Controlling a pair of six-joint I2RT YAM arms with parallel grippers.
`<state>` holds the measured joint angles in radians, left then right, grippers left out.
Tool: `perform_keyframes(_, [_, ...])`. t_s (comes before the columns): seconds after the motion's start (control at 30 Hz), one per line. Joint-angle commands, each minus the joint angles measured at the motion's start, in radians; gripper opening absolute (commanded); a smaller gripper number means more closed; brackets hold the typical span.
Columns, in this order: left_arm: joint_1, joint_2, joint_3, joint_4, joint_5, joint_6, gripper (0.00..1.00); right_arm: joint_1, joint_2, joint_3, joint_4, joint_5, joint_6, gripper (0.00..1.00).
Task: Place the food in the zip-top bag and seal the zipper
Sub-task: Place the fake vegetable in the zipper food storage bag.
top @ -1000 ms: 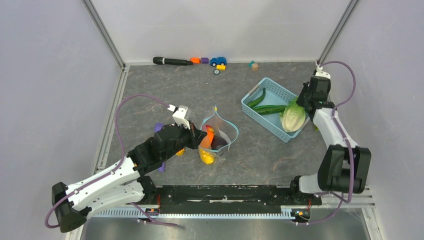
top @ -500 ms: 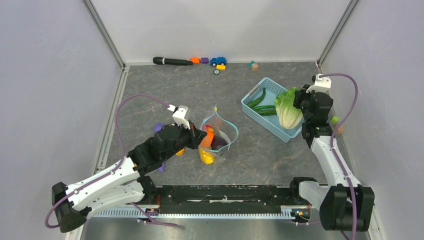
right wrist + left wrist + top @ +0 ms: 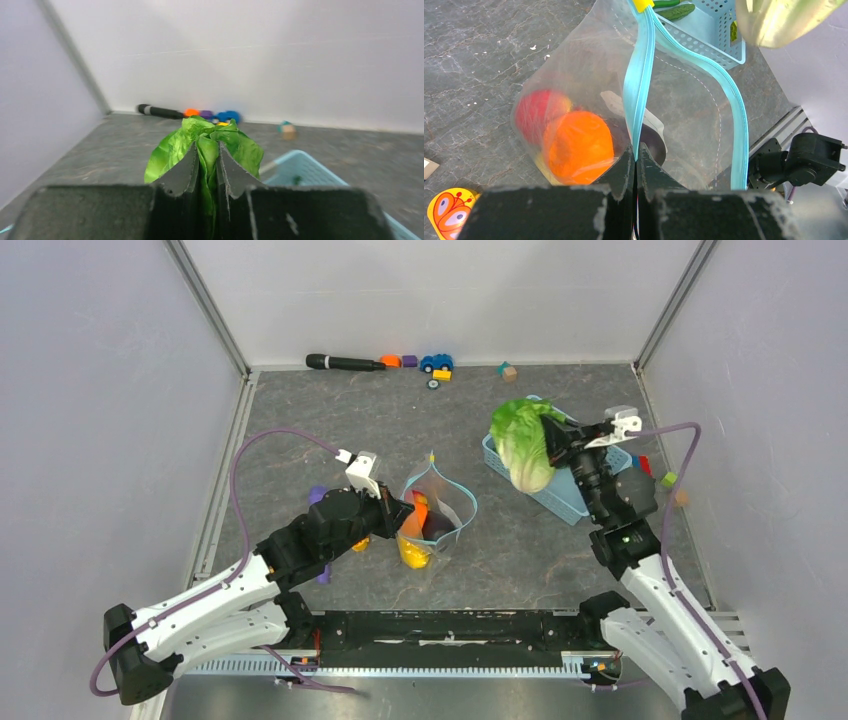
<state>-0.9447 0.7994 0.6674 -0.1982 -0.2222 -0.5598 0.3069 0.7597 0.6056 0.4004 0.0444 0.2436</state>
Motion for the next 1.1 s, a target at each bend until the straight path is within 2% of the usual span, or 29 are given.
perform_keyframes(0.0, [-0.003,0.005,0.014,0.048,0.016,-0.009,0.02,0.140,0.018,0.043,0.086,-0.041,0.027,0.00])
perform_keyframes(0.17, [-0.003,-0.009,0.014,0.041,0.005,-0.009,0.02,0.304,0.051,0.056,0.184,-0.051,-0.011,0.00])
perform_keyframes(0.37, [-0.003,-0.023,0.012,0.036,-0.003,-0.009,0.02,0.472,0.124,0.139,0.246,0.020,-0.104,0.00])
perform_keyframes(0.63, [-0.003,-0.028,0.016,0.025,-0.015,-0.012,0.02,0.626,0.212,0.232,0.296,0.072,-0.183,0.00])
perform_keyframes(0.77, [-0.003,-0.034,0.015,0.022,-0.020,-0.013,0.02,0.686,0.232,0.187,0.353,0.094,-0.176,0.00])
perform_keyframes(1.07, [-0.004,-0.043,0.013,0.022,-0.019,-0.018,0.02,0.790,0.254,0.020,0.536,0.266,-0.208,0.00])
